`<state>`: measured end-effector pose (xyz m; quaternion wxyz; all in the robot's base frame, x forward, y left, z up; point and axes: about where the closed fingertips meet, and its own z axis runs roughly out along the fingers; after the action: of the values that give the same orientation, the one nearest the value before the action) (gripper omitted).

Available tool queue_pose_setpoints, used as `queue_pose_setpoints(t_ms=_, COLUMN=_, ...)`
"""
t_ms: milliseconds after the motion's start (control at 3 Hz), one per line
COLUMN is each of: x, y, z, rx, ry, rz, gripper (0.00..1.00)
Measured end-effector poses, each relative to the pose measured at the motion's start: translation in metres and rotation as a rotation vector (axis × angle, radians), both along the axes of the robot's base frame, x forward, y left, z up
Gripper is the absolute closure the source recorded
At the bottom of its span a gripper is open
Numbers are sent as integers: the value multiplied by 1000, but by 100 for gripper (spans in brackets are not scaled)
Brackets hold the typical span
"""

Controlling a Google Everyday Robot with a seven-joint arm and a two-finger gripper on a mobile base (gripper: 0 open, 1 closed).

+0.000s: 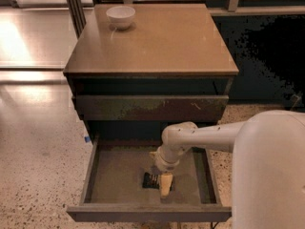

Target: Pick rxbar chocolate from middle drawer and place on counter

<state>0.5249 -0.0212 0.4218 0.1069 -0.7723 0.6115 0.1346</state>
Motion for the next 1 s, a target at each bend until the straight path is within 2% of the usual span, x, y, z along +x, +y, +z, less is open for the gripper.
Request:
queue_pose_setpoints(t_ms=333, x=0, y=0, z=0, rx=0, ry=0, rz=0, gripper=0)
queue_pose_setpoints(t_ms=667, x=-2, y=-6, z=-12, rx=19, ry=2, rz=-45, gripper=0)
queue_pose_setpoints(t_ms=1000, x=-1, y=-10, z=-41, rx=79, ry=45, rz=-100, gripper=0)
